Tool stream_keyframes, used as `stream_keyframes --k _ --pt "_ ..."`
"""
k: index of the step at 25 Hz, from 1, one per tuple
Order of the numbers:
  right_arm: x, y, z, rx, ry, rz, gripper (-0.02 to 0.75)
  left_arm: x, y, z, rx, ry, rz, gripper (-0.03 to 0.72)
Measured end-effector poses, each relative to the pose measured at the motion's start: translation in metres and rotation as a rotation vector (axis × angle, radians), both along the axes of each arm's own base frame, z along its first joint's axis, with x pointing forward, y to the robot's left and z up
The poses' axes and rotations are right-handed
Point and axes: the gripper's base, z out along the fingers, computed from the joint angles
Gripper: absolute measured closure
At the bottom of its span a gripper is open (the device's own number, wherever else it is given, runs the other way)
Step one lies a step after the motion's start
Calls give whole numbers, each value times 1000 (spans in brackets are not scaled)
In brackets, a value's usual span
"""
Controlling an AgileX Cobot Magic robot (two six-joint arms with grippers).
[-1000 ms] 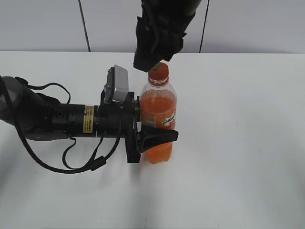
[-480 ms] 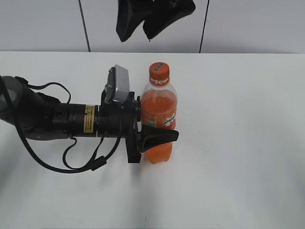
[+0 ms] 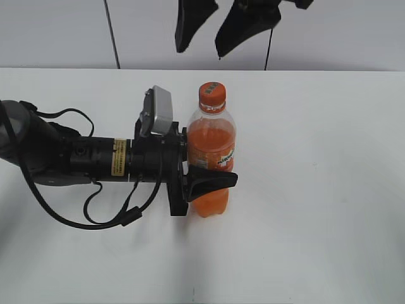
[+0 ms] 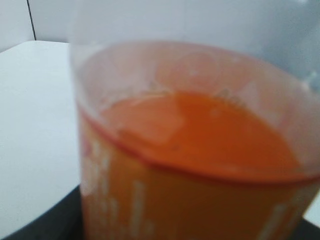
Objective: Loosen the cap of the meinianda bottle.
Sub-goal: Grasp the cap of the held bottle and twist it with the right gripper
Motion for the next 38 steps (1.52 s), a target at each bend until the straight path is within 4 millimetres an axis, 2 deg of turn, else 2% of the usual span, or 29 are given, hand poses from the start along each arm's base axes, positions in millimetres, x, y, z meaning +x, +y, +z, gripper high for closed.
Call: stream_keyframes --k 9,15,26,38 --pt "0 -4 -21 -70 33 -14 363 0 0 0 0 0 0 273" --pt "1 -5 -26 -91 37 -18 363 0 0 0 -1 -1 2 273" --pt "9 2 -45 -123 79 -31 362 0 0 0 0 0 2 273" --pt "9 4 -46 -115 89 -31 378 1 0 0 2 0 3 273"
